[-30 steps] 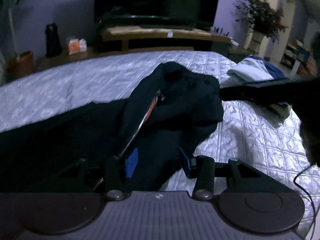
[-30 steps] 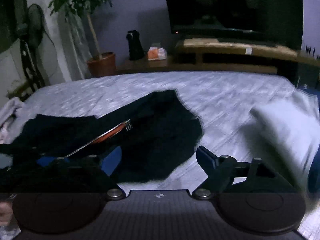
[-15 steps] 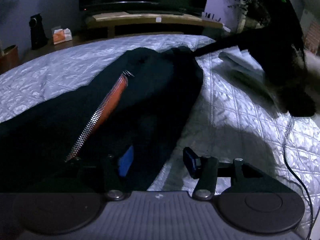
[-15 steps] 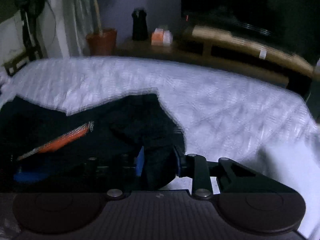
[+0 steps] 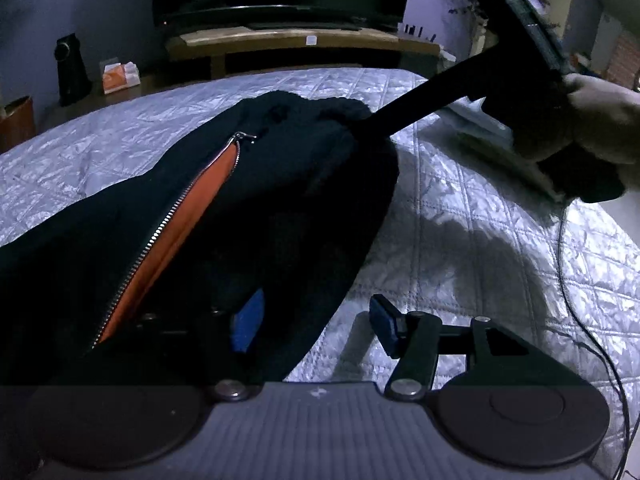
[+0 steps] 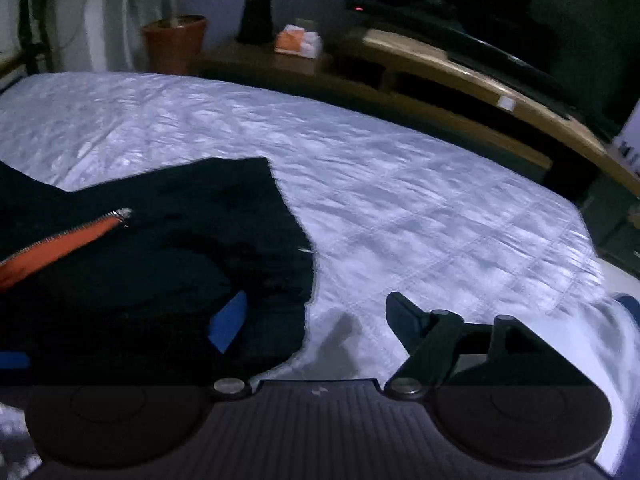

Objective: Fold clothes

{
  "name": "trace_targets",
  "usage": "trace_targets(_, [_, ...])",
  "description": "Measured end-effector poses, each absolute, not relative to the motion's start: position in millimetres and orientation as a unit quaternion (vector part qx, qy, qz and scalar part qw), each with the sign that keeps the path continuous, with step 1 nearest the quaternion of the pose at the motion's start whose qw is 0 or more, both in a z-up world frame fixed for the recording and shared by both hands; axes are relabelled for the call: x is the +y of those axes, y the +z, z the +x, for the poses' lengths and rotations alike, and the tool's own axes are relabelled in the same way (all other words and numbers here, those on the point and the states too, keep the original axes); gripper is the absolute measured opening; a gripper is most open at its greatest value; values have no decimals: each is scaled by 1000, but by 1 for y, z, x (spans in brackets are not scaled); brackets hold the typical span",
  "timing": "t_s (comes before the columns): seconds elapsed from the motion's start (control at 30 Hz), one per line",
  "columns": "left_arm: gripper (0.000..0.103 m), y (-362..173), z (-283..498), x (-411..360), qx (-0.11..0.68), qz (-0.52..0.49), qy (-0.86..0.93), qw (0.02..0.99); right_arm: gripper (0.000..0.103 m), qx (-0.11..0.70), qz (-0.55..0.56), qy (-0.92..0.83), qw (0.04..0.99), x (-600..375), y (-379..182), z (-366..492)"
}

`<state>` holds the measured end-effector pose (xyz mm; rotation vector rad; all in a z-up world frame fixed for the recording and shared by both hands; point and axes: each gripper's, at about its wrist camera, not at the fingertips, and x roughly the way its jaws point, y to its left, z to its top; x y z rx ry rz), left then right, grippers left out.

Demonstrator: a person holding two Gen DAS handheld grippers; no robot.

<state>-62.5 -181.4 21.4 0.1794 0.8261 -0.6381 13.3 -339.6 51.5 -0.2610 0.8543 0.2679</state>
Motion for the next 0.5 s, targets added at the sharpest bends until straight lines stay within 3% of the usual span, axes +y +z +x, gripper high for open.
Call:
trace_targets(0.13, [56, 24, -62, -180, 396, 94, -310, 859, 79, 388, -73, 149, 907, -352, 68, -11])
trace_targets(0.2, [56, 24, -64, -179, 392, 105, -313, 859, 85, 402, -11, 183, 897, -351, 65, -12])
trace_targets(0.27, [56, 25, -66, -179, 388, 116, -315, 858, 84, 430, 3, 178, 885, -343, 52, -10])
trace_targets(0.4, [56, 27, -66, -175, 388, 116, -322, 856, 31, 450, 12, 162, 878, -339, 34, -20])
trace_targets(0.5, [53, 29, -59, -168, 399, 93, -328, 851, 24, 448, 38, 171, 877, -347, 36, -36])
